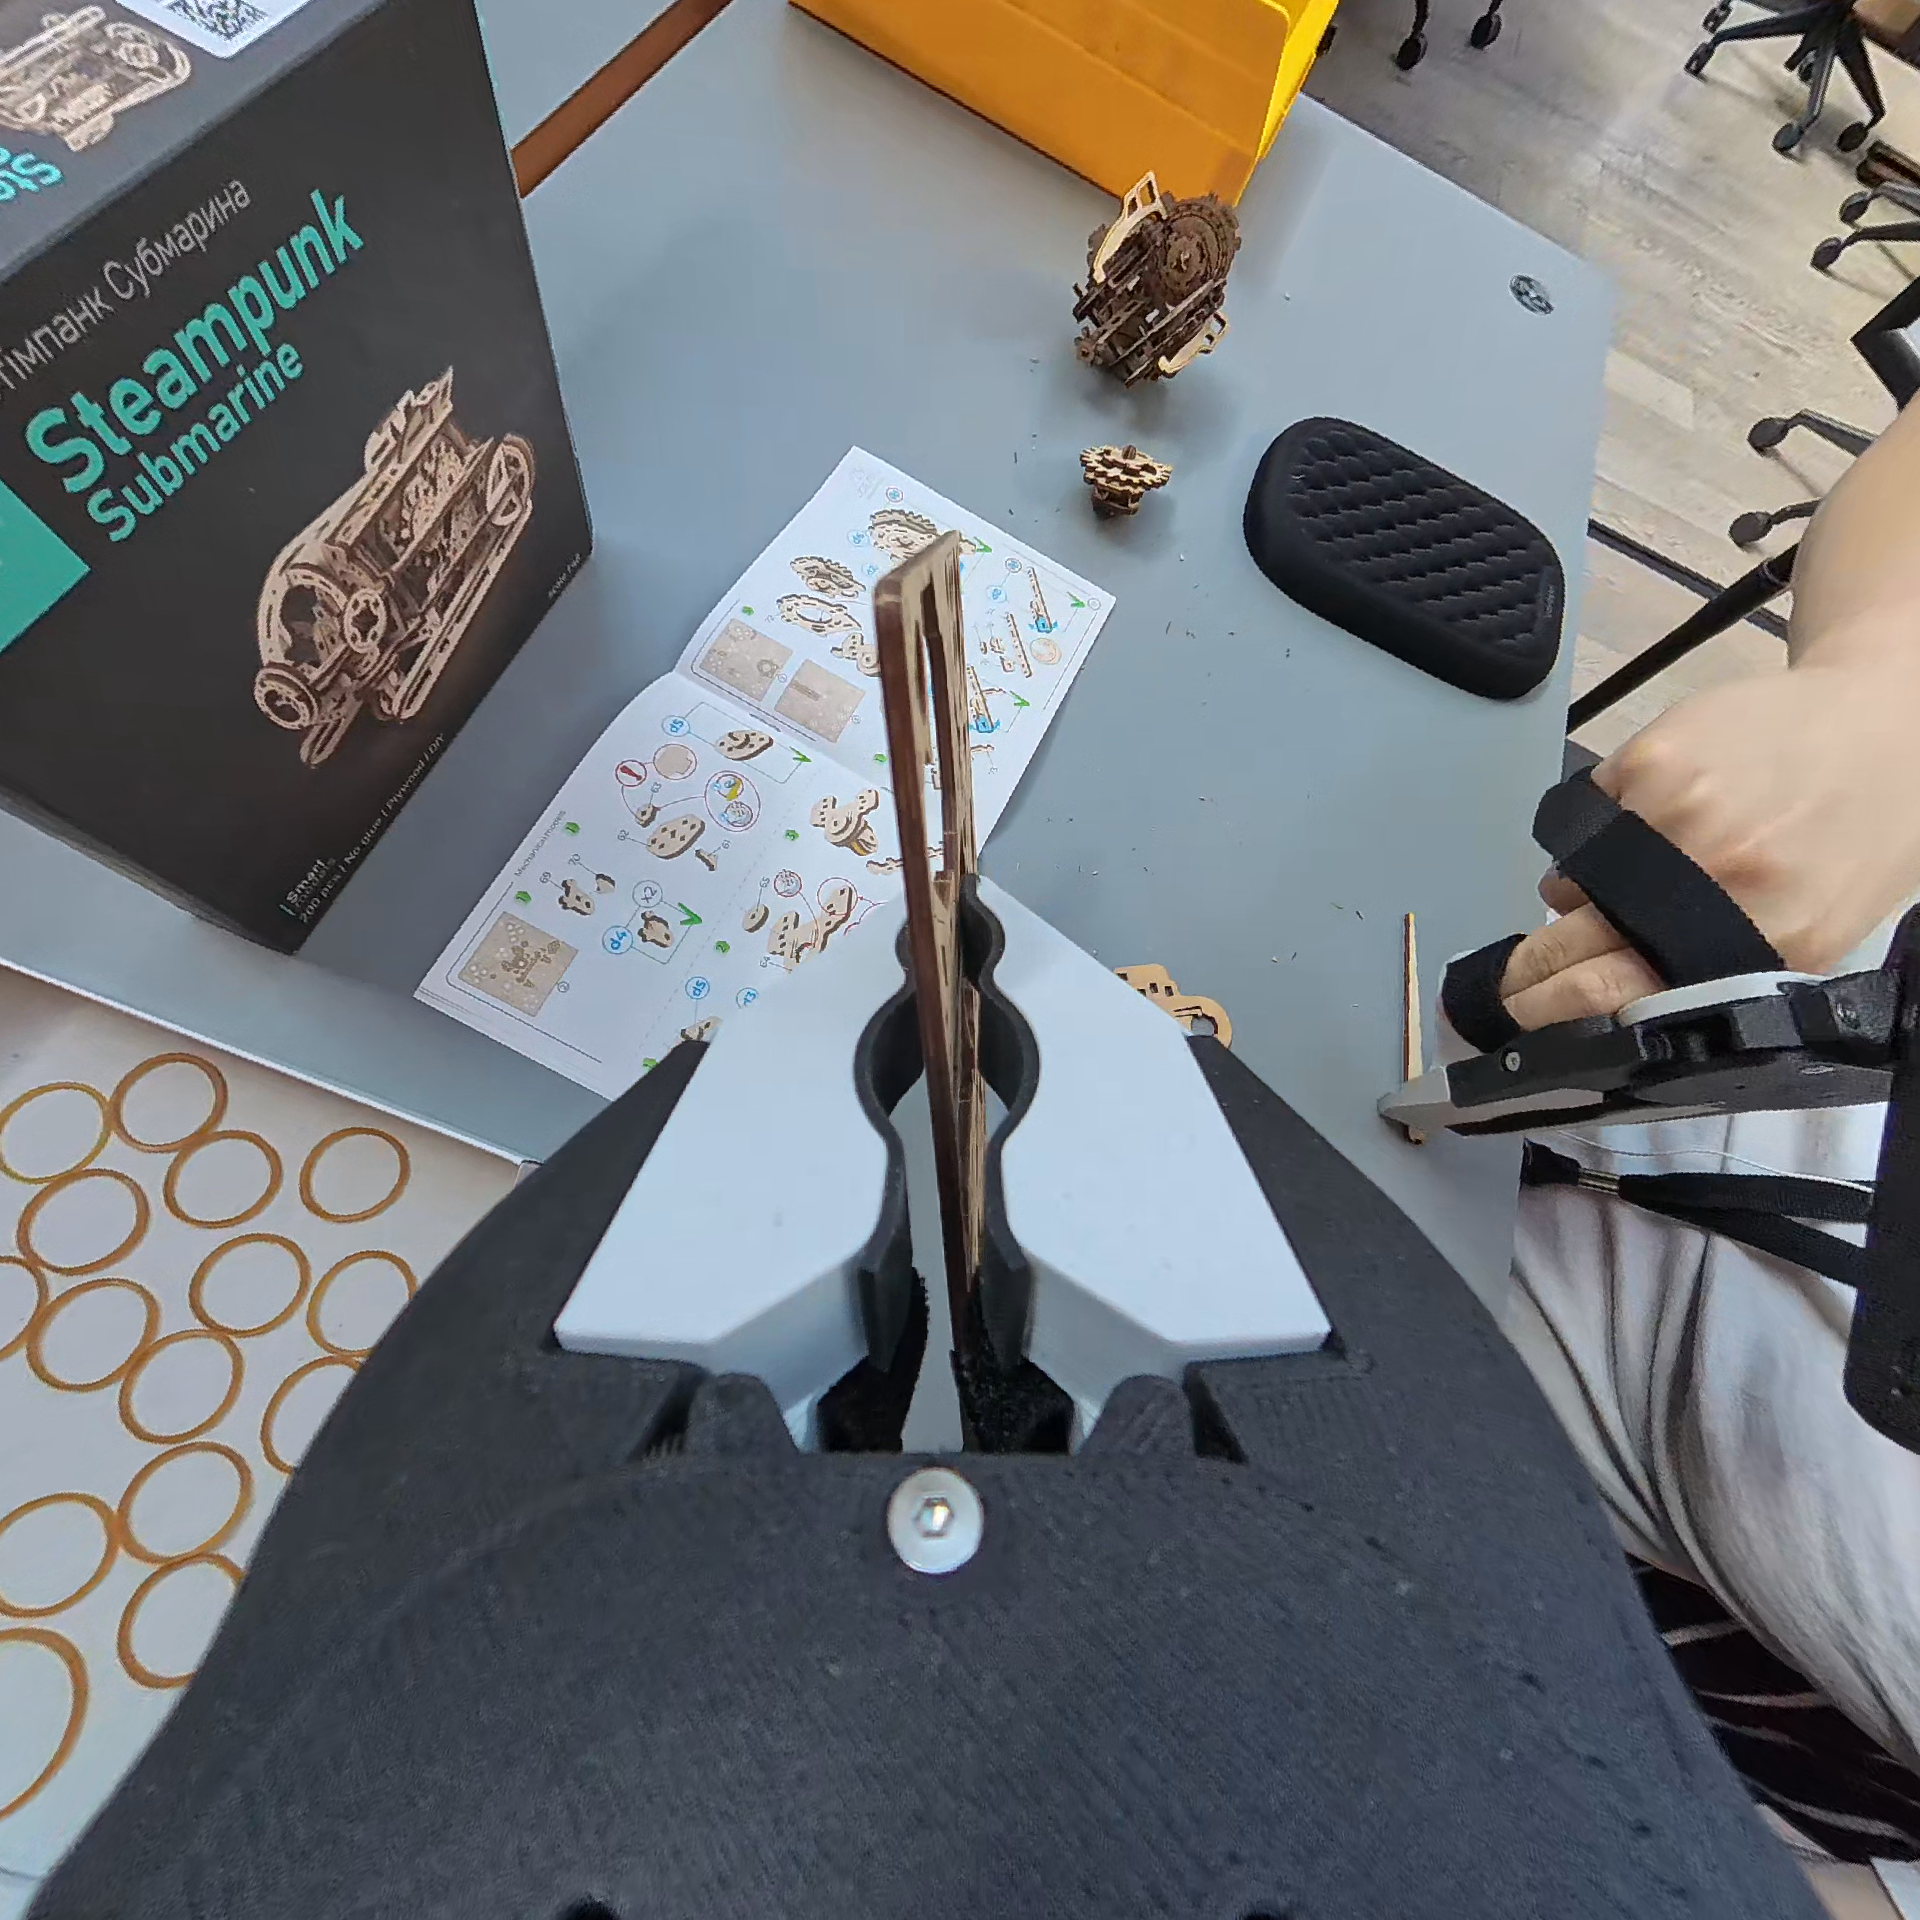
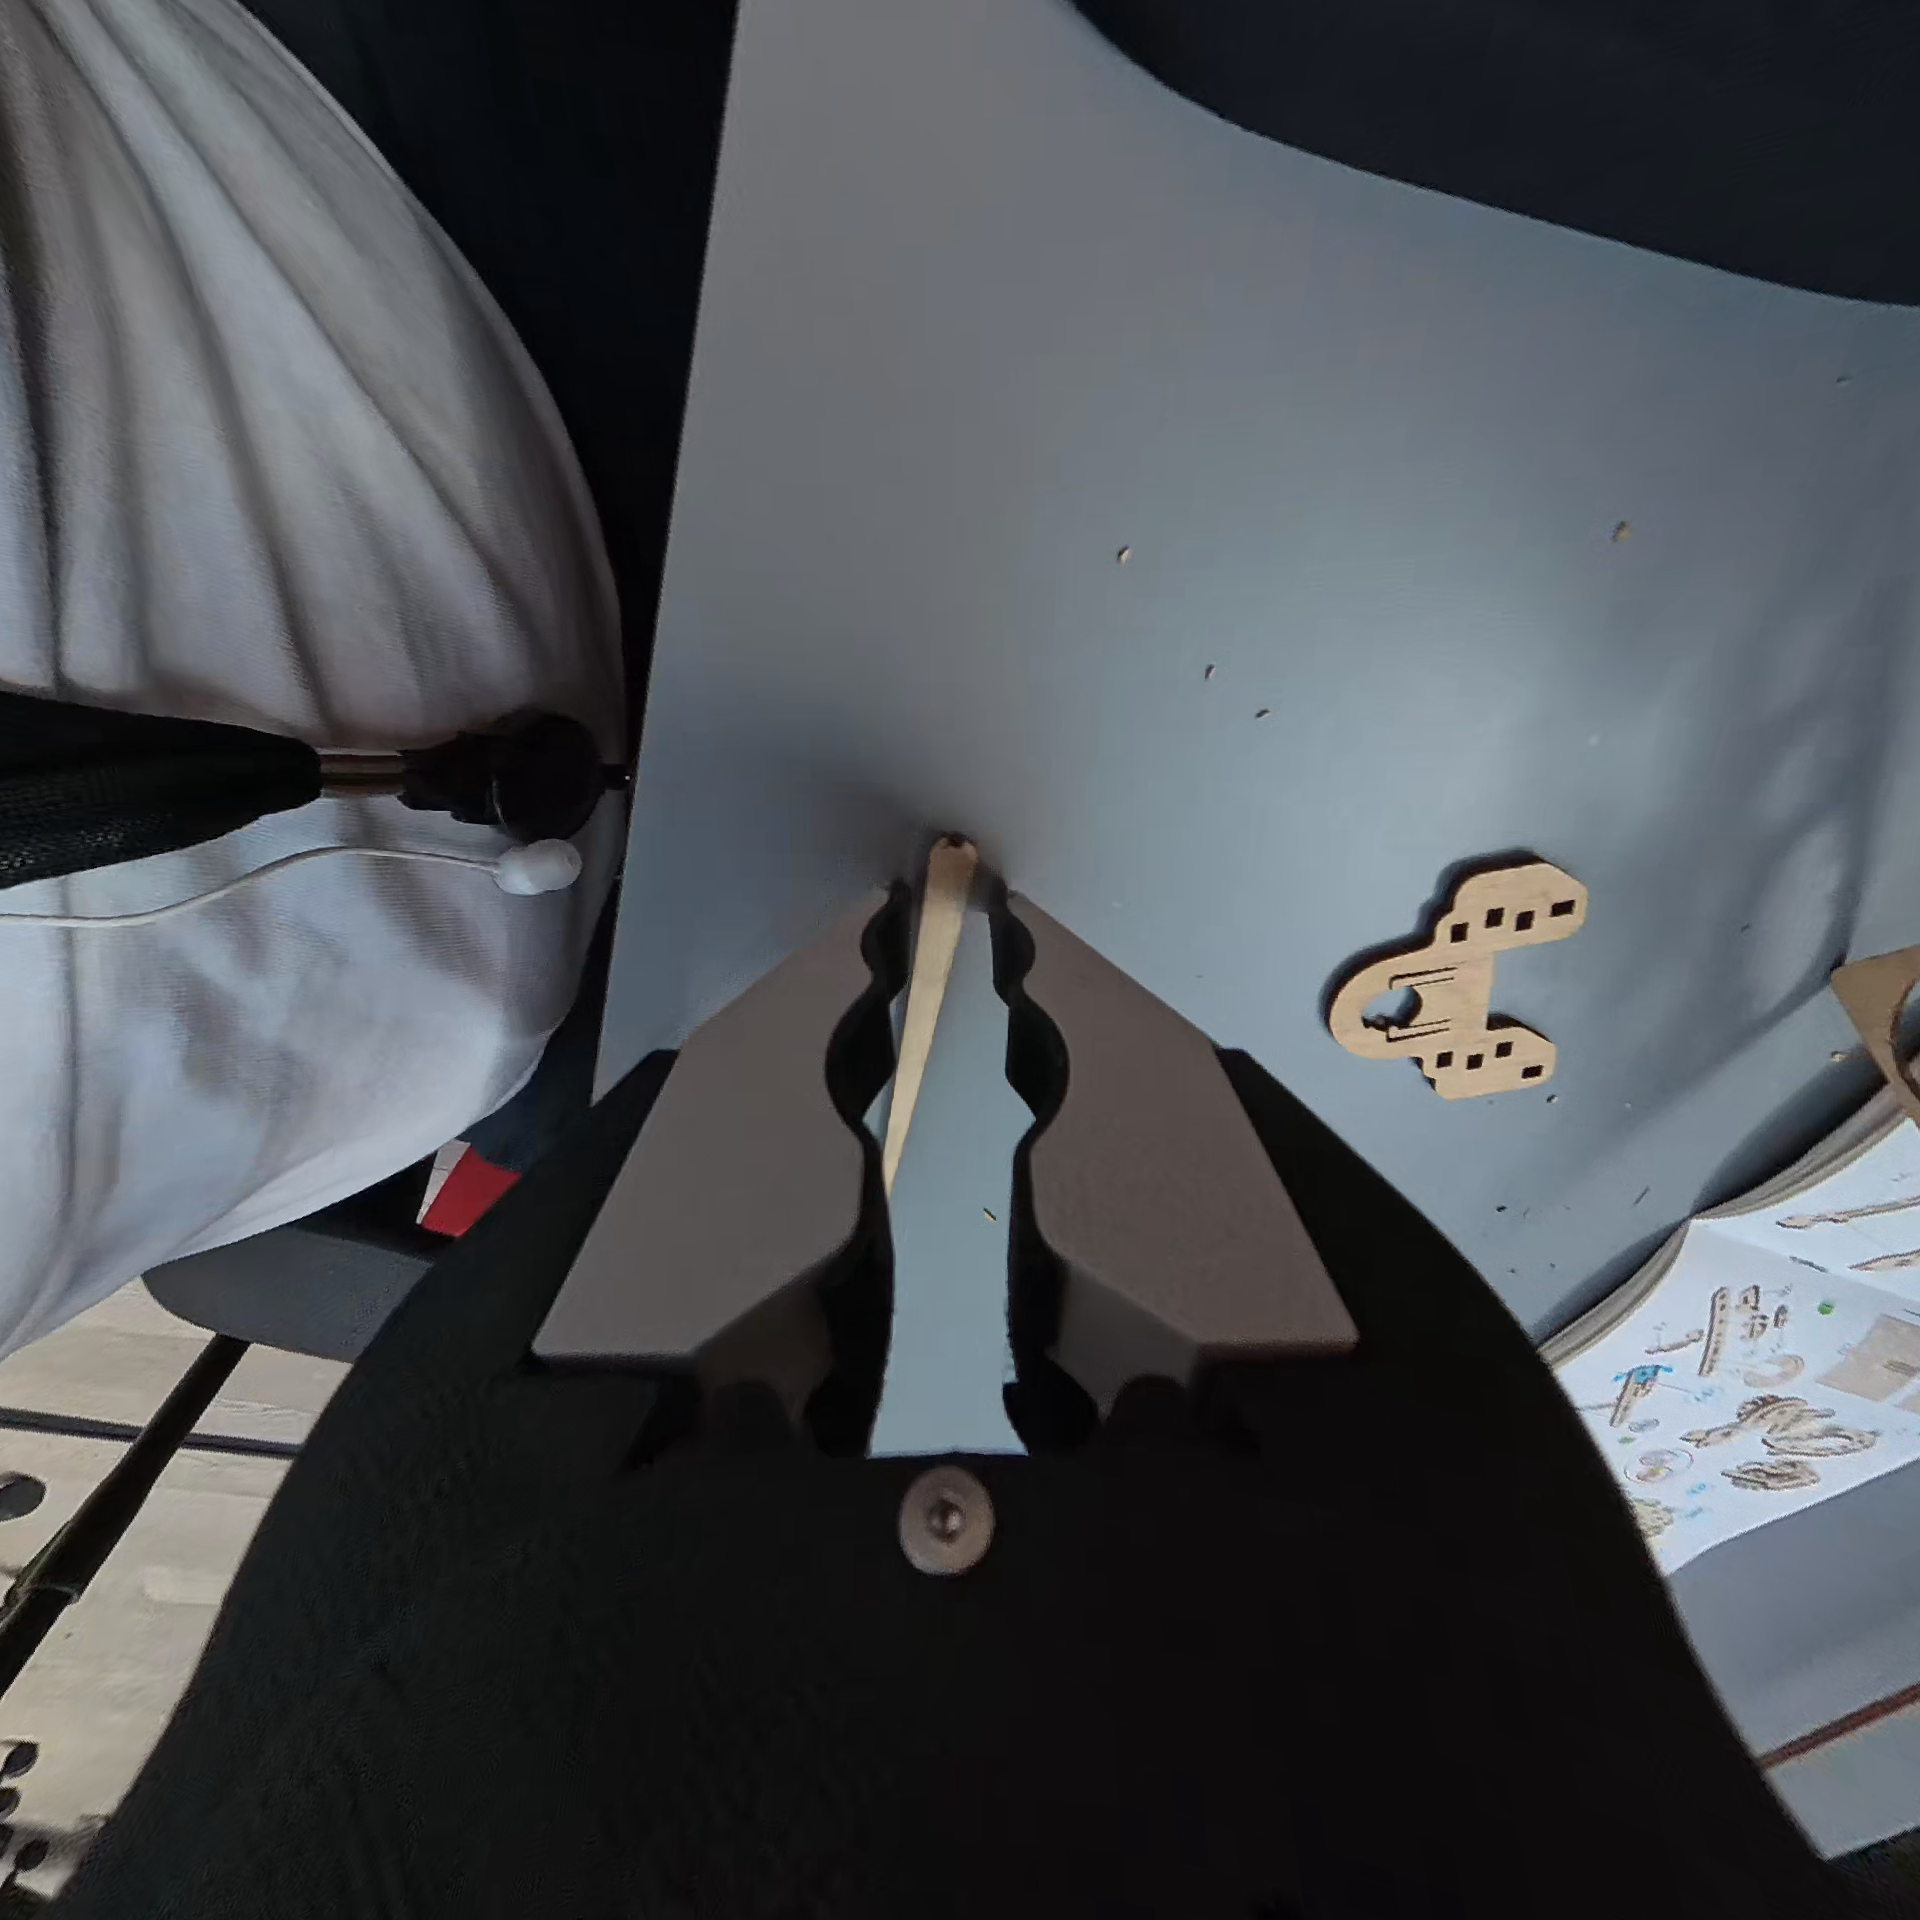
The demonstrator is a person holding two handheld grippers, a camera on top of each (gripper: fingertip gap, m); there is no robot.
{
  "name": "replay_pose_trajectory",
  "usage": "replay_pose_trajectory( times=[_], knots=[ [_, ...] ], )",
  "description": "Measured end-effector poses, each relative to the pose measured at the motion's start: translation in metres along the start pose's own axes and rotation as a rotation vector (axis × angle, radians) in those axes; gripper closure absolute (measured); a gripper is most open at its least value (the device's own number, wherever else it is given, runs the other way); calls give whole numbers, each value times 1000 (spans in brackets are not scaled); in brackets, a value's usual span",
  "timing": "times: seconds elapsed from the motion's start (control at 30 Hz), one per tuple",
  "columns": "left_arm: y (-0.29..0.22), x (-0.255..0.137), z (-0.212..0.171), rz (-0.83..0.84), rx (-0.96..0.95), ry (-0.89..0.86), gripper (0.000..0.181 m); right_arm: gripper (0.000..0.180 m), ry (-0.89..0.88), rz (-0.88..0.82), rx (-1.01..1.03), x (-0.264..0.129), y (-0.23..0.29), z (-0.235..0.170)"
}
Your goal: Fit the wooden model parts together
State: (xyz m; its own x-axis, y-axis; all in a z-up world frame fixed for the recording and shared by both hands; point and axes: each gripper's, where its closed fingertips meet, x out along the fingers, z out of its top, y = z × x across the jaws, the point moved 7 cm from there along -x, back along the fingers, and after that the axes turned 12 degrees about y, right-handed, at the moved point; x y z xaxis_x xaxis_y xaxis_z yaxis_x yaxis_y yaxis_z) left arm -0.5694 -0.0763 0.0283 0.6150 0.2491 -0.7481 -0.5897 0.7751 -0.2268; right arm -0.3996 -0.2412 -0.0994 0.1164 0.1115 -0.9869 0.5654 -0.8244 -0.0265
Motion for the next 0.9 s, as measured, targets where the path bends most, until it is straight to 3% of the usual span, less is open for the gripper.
replay_pose_trajectory(
  times=[0.03,0.2,0.27,0.43,0.53,0.6,0.9],
  knots=[
    [0,0,0,-4,-3,-2,180,172,0,9,0,0,1,0],
    [5,2,-2,-68,-38,-31,180,173,-126,-64,9,-6,-6,-12],
    [4,7,-4,-116,-45,-15,180,173,-372,-82,82,-29,-22,-27],
    [2,20,-4,-240,-53,0,181,174,-1287,-370,161,-113,-74,-101],
    [-1,28,-4,-319,-61,18,180,174,-1507,-408,173,-125,-98,-136],
    [1,36,-4,-353,-83,29,181,174,-1557,-435,140,-126,-111,-145],
    [23,64,-16,-516,-232,61,180,173,-1435,-453,-147,-126,-152,-123]
  ],
)
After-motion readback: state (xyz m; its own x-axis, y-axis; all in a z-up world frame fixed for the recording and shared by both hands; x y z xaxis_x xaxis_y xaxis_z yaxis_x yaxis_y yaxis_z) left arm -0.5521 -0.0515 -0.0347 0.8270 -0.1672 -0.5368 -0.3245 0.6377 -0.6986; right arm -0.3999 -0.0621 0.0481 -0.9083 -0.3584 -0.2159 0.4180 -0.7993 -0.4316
